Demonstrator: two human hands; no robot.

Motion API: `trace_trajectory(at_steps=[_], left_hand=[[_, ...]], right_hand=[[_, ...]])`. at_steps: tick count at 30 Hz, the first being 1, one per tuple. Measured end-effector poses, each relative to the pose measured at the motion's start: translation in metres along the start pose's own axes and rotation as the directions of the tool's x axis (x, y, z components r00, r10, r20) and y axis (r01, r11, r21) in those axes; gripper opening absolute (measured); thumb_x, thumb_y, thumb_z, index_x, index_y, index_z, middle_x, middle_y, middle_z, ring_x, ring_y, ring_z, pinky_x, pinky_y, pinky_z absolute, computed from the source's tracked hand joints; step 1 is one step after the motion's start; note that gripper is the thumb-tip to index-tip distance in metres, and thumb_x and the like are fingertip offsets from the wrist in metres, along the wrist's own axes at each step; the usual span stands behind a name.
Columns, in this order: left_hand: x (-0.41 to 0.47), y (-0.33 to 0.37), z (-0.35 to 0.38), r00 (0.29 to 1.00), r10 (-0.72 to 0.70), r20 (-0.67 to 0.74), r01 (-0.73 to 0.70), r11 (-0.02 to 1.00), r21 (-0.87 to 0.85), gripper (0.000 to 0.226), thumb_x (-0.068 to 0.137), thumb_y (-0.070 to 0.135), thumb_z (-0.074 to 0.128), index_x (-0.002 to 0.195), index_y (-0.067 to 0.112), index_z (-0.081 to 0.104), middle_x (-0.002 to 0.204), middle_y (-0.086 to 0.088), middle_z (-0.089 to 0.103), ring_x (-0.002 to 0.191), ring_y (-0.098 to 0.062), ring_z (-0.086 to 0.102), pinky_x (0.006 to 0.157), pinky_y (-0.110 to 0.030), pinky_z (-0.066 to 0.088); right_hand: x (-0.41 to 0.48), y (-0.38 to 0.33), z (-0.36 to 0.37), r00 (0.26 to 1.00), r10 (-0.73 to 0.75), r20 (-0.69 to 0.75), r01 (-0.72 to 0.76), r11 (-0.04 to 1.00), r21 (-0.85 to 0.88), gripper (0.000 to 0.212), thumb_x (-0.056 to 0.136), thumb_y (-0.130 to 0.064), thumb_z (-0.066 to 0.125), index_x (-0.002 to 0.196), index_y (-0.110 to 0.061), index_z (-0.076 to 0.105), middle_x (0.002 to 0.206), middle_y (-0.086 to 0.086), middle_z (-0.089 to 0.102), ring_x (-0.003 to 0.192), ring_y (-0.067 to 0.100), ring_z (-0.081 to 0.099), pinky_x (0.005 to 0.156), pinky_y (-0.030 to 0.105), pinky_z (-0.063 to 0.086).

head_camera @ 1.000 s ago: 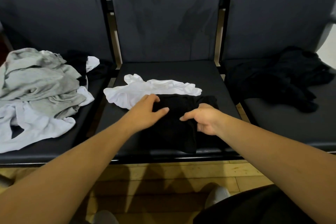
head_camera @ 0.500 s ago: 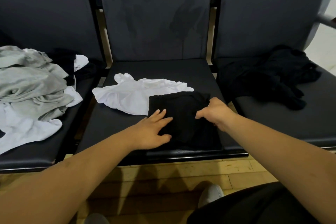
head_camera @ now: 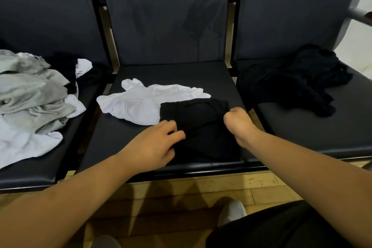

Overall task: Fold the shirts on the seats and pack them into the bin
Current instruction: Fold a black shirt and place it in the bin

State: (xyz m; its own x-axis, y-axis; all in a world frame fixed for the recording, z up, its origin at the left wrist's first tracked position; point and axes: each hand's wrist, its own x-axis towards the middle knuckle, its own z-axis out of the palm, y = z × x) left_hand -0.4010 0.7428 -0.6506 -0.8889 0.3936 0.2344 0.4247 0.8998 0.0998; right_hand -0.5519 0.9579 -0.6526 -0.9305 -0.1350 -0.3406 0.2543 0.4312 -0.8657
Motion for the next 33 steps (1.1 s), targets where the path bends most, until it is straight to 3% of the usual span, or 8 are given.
trace_trajectory(at_steps=[4, 8, 12, 16, 22, 28, 31, 33], left_hand=[[0.009, -0.002, -0.015, 0.910, -0.394, 0.128, 0.406, 0.788, -0.463, 0.032, 0.089, 0.060, 0.055, 0.101, 0.033, 0.065, 0.093, 0.011, 0.063, 0.085, -0.005, 0.059, 0.078, -0.024, 0.048], [0.039, -0.026, -0.019, 0.601, -0.791, 0.117, 0.704, 0.455, -0.545, 0.029, 0.091, 0.040, 0.070, 0.099, 0.014, 0.061, 0.089, 0.001, 0.067, 0.079, -0.013, 0.063, 0.071, -0.026, 0.052], [0.058, -0.036, -0.004, 0.461, -0.809, 0.365, 0.793, 0.191, -0.578, 0.042, 0.084, 0.047, 0.077, 0.083, 0.009, 0.059, 0.077, -0.004, 0.061, 0.072, -0.018, 0.059, 0.068, -0.034, 0.054], [0.062, -0.038, 0.008, 0.460, -0.831, 0.312, 0.794, 0.227, -0.564, 0.033, 0.083, 0.035, 0.080, 0.077, 0.013, 0.057, 0.077, -0.005, 0.063, 0.076, -0.022, 0.063, 0.072, -0.035, 0.053], [0.055, -0.034, 0.011, 0.461, -0.781, 0.421, 0.639, -0.037, -0.768, 0.026, 0.097, 0.036, 0.063, 0.117, 0.019, 0.064, 0.113, -0.002, 0.070, 0.101, -0.020, 0.067, 0.089, -0.035, 0.056], [0.052, -0.034, 0.009, 0.371, -0.781, 0.502, 0.684, -0.136, -0.717, 0.055, 0.089, 0.052, 0.069, 0.126, 0.012, 0.059, 0.123, -0.007, 0.066, 0.109, -0.027, 0.065, 0.100, -0.045, 0.053], [0.042, -0.026, -0.004, 0.410, -0.815, 0.410, 0.846, 0.171, -0.506, 0.058, 0.084, 0.052, 0.075, 0.113, 0.008, 0.050, 0.109, -0.013, 0.062, 0.093, -0.018, 0.060, 0.076, -0.029, 0.053], [0.026, -0.012, -0.019, 0.683, -0.714, 0.151, 0.704, 0.590, -0.395, 0.054, 0.083, 0.054, 0.074, 0.114, 0.019, 0.046, 0.108, 0.000, 0.050, 0.096, -0.015, 0.054, 0.077, -0.027, 0.048]], right_hand=[[0.007, -0.001, 0.001, 0.998, -0.070, -0.005, 0.069, 0.992, -0.110, 0.016, 0.089, -0.015, 0.061, 0.096, -0.014, 0.047, 0.087, 0.003, 0.053, 0.079, 0.018, 0.054, 0.056, 0.026, 0.038], [0.011, -0.011, 0.000, 0.996, -0.090, 0.018, 0.091, 0.953, -0.290, 0.049, 0.078, -0.031, 0.085, 0.108, -0.004, 0.058, 0.107, 0.010, 0.065, 0.094, 0.025, 0.064, 0.068, 0.030, 0.050], [0.009, -0.021, 0.001, 0.995, -0.104, 0.006, 0.096, 0.895, -0.436, 0.043, 0.087, -0.027, 0.078, 0.117, -0.002, 0.060, 0.121, 0.017, 0.064, 0.109, 0.032, 0.063, 0.079, 0.034, 0.051], [0.014, -0.019, 0.001, 0.992, -0.125, -0.004, 0.106, 0.857, -0.503, 0.039, 0.095, -0.032, 0.069, 0.119, -0.002, 0.059, 0.119, 0.015, 0.062, 0.112, 0.032, 0.062, 0.079, 0.033, 0.048], [0.019, -0.013, 0.000, 0.987, -0.156, -0.045, 0.101, 0.809, -0.580, 0.036, 0.100, -0.032, 0.060, 0.120, -0.003, 0.053, 0.129, 0.021, 0.055, 0.115, 0.036, 0.057, 0.085, 0.038, 0.049], [0.018, -0.022, -0.003, 0.998, -0.049, 0.046, 0.064, 0.893, -0.445, 0.087, 0.086, -0.048, 0.075, 0.144, 0.002, 0.035, 0.142, 0.019, 0.049, 0.128, 0.035, 0.052, 0.098, 0.037, 0.047], [-0.001, -0.021, -0.007, 0.958, -0.278, 0.070, 0.240, 0.643, -0.728, 0.075, 0.088, -0.051, 0.070, 0.139, -0.005, 0.042, 0.140, 0.021, 0.043, 0.128, 0.040, 0.046, 0.106, 0.045, 0.044], [-0.025, -0.016, -0.006, 0.735, -0.623, 0.267, 0.584, 0.383, -0.715, 0.059, 0.087, -0.053, 0.067, 0.127, -0.011, 0.056, 0.124, 0.014, 0.050, 0.119, 0.037, 0.050, 0.102, 0.046, 0.045]])
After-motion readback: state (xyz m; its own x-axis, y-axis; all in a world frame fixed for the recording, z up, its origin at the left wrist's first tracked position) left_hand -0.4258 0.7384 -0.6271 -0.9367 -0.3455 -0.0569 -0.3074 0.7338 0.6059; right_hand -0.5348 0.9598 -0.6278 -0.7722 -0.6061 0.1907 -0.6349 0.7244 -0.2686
